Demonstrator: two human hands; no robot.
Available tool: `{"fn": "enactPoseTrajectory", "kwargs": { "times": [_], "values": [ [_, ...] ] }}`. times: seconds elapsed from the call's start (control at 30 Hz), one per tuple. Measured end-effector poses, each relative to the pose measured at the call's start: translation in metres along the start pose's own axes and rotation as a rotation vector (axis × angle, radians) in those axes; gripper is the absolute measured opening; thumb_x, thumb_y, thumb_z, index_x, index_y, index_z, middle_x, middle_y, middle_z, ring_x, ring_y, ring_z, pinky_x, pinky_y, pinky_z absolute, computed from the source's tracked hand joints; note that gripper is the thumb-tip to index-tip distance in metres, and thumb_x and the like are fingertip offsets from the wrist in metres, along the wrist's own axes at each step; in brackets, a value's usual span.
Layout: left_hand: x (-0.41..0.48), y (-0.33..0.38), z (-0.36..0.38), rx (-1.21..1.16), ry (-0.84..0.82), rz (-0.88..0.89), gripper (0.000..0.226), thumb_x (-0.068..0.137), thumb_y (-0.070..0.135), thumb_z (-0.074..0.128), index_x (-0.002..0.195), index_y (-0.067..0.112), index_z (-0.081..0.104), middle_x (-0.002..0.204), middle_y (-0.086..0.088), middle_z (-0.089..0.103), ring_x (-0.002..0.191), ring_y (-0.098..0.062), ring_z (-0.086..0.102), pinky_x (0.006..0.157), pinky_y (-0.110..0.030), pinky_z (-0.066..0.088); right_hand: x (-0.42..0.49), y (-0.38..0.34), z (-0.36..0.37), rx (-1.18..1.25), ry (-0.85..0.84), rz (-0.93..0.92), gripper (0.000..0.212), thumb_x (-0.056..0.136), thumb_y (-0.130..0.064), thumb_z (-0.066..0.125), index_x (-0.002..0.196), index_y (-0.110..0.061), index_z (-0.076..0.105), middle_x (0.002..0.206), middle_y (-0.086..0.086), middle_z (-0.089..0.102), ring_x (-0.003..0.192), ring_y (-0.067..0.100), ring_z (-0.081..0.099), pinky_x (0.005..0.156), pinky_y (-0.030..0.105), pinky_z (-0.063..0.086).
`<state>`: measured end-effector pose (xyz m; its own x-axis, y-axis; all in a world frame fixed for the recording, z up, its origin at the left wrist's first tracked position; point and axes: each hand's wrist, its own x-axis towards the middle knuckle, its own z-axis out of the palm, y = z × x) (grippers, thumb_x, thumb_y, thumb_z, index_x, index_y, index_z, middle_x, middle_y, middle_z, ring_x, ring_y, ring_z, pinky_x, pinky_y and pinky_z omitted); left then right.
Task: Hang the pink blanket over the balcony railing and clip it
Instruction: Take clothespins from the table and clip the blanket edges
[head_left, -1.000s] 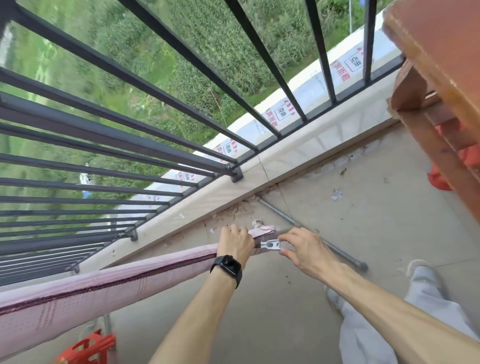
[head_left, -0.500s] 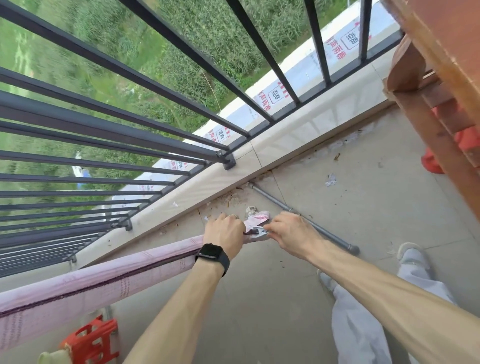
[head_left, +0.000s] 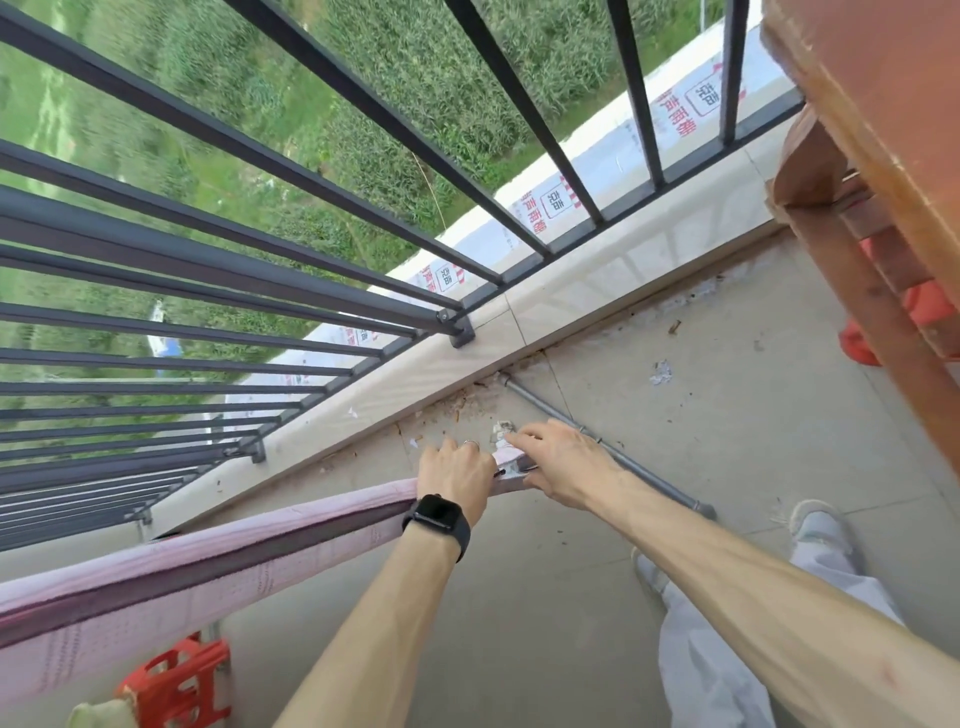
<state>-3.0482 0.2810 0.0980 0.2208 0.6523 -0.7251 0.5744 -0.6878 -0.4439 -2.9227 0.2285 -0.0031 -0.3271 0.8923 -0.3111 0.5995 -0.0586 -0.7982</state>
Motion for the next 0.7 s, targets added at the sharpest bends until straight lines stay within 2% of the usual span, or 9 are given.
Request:
{"fn": "enactPoseTrajectory", "kwargs": {
  "times": [0.07,0.17,0.27,0.33,0.4,0.53,0.6,0.7],
  "values": [
    [-0.02,0.003,-0.014,0.023,0.002,0.0,0.02,0.101,0.026,0.049,0.104,0.021,0.069,0.104,-0.002,0.066,0.105,-0.028,0.061,0.076,-0.036,0.04,-0.026,-0.008,-0.006,0.031,0.037,0.03,0.055,0.091,-0.023,0.065,0.143,-0.024,0.048,0.14,-0.002,0.053,0.129,0.025,0.047,0.105,0.042,0.044],
    [-0.043,0.001,-0.045,0.011,0.017,0.016,0.023,0.101,0.021,0.046,0.11,0.018,0.067,0.109,-0.004,0.066,0.107,-0.027,0.062,0.083,-0.035,0.044,-0.058,-0.022,-0.029,0.038,0.125,0.086,0.046,0.092,-0.027,0.062,0.137,-0.027,0.054,0.136,-0.004,0.057,0.128,0.023,0.049,0.102,0.041,0.046],
    [-0.068,-0.004,-0.081,-0.099,0.049,0.036,0.027,0.097,0.036,0.049,0.11,0.02,0.065,0.113,-0.005,0.065,0.111,-0.029,0.058,0.089,-0.037,0.043,-0.095,-0.045,-0.065,-0.006,0.249,0.143,0.038,0.092,-0.034,0.061,0.129,-0.026,0.063,0.132,-0.007,0.062,0.127,0.019,0.052,0.101,0.037,0.048],
    [-0.077,-0.009,-0.106,-0.188,0.14,0.04,0.028,0.092,0.043,0.054,0.107,0.023,0.065,0.114,-0.004,0.066,0.112,-0.028,0.056,0.09,-0.038,0.042,-0.118,-0.06,-0.093,-0.048,0.379,0.157,0.033,0.09,-0.032,0.062,0.121,-0.023,0.069,0.123,-0.005,0.068,0.121,0.02,0.058,0.096,0.037,0.052],
    [-0.09,-0.002,-0.144,-0.295,0.229,0.079,0.029,0.092,0.037,0.052,0.115,0.023,0.064,0.119,-0.003,0.064,0.115,-0.027,0.054,0.092,-0.038,0.041,-0.152,-0.07,-0.128,-0.072,0.473,0.186,0.031,0.088,-0.031,0.061,0.115,-0.021,0.073,0.116,-0.003,0.072,0.117,0.023,0.062,0.096,0.038,0.053],
    [-0.124,0.026,-0.217,-0.457,0.434,0.223,0.037,0.095,0.037,0.045,0.129,0.029,0.057,0.128,-0.001,0.062,0.119,-0.027,0.054,0.089,-0.038,0.045,-0.239,-0.094,-0.188,-0.207,0.729,0.275,0.027,0.086,-0.026,0.064,0.108,-0.016,0.076,0.11,-0.001,0.075,0.111,0.026,0.066,0.103,0.031,0.041],
    [-0.143,0.047,-0.245,-0.517,0.514,0.31,0.038,0.095,0.039,0.044,0.13,0.031,0.056,0.127,0.0,0.062,0.118,-0.027,0.056,0.089,-0.038,0.046,-0.288,-0.107,-0.209,-0.261,0.827,0.339,0.028,0.088,-0.025,0.063,0.111,-0.016,0.076,0.112,-0.001,0.075,0.115,0.023,0.063,0.105,0.028,0.038],
    [-0.169,0.088,-0.283,-0.546,0.592,0.46,0.036,0.094,0.039,0.044,0.127,0.032,0.058,0.123,0.002,0.063,0.115,-0.025,0.058,0.087,-0.037,0.049,-0.363,-0.117,-0.224,-0.257,0.965,0.491,0.03,0.091,-0.027,0.061,0.116,-0.019,0.074,0.119,-0.004,0.072,0.124,0.02,0.057,0.107,0.032,0.042]
  ]
}}
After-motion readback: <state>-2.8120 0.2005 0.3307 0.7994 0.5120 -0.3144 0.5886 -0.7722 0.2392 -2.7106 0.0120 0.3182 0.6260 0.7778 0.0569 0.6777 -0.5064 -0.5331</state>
